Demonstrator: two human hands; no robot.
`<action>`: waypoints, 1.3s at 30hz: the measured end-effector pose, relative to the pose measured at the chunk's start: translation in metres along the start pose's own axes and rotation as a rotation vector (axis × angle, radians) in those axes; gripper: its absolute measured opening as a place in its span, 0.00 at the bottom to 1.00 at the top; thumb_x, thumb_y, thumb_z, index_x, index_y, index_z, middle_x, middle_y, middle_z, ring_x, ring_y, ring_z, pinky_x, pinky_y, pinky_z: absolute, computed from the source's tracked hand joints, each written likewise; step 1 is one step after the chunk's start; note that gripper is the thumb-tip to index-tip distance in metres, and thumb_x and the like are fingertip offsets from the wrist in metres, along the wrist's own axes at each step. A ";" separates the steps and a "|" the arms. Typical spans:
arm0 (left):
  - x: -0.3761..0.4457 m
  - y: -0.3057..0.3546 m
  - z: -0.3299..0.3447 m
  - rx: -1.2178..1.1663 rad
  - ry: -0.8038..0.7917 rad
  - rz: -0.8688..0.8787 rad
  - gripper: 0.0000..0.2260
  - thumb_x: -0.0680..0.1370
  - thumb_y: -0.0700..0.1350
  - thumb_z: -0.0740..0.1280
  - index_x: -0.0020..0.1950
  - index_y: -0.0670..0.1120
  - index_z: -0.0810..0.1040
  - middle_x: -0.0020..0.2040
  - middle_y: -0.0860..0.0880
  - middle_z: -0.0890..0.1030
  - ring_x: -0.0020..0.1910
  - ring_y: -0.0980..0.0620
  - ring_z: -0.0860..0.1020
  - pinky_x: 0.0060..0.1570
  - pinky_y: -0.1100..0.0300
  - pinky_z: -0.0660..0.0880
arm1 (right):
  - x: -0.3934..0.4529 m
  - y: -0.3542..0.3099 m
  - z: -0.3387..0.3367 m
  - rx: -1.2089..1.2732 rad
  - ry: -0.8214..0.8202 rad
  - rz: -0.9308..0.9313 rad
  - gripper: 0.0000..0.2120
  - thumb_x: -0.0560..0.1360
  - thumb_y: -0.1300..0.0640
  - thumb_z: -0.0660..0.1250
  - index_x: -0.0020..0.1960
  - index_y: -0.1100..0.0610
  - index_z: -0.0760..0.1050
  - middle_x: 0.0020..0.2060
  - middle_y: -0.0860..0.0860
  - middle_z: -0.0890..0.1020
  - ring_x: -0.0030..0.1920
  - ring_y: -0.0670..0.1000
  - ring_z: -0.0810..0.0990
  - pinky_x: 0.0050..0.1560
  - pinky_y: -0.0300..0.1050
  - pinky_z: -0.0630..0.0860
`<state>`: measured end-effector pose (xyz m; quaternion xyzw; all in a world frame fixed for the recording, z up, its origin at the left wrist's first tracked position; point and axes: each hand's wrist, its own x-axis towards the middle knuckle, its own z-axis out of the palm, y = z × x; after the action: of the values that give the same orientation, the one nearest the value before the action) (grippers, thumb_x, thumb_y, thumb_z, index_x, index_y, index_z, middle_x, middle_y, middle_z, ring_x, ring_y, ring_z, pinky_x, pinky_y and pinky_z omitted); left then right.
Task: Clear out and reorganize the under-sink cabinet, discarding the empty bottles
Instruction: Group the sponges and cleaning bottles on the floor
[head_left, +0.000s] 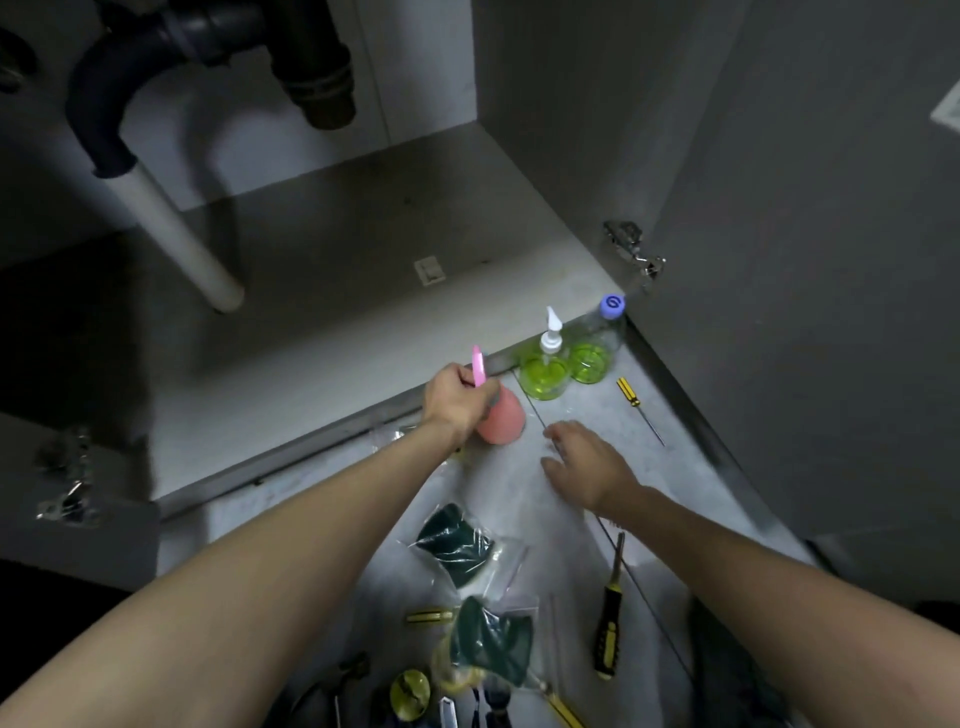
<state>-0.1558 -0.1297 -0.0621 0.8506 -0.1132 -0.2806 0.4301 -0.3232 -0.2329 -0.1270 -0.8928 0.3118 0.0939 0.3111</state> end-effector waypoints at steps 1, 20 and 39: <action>0.002 0.002 0.006 -0.062 -0.022 -0.018 0.09 0.74 0.46 0.74 0.42 0.46 0.75 0.40 0.45 0.83 0.45 0.42 0.83 0.47 0.52 0.80 | 0.005 -0.001 -0.006 0.024 0.015 0.008 0.23 0.78 0.51 0.65 0.71 0.55 0.70 0.66 0.53 0.75 0.66 0.54 0.75 0.64 0.48 0.72; -0.005 -0.114 -0.049 0.465 -0.140 -0.110 0.09 0.79 0.44 0.63 0.47 0.45 0.82 0.47 0.45 0.84 0.48 0.44 0.80 0.51 0.54 0.77 | 0.072 -0.061 0.011 0.109 0.174 0.119 0.38 0.64 0.35 0.78 0.64 0.53 0.68 0.59 0.53 0.76 0.59 0.59 0.79 0.53 0.53 0.76; 0.027 -0.160 -0.048 0.963 -0.299 0.279 0.33 0.78 0.49 0.64 0.80 0.52 0.55 0.80 0.47 0.52 0.75 0.44 0.57 0.69 0.46 0.68 | 0.016 -0.042 0.092 0.280 -0.049 0.097 0.13 0.73 0.47 0.73 0.53 0.52 0.75 0.46 0.48 0.78 0.49 0.53 0.78 0.47 0.45 0.70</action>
<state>-0.1134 -0.0123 -0.1770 0.8794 -0.4020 -0.2552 0.0024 -0.2818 -0.1589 -0.1841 -0.8220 0.3569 0.0863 0.4353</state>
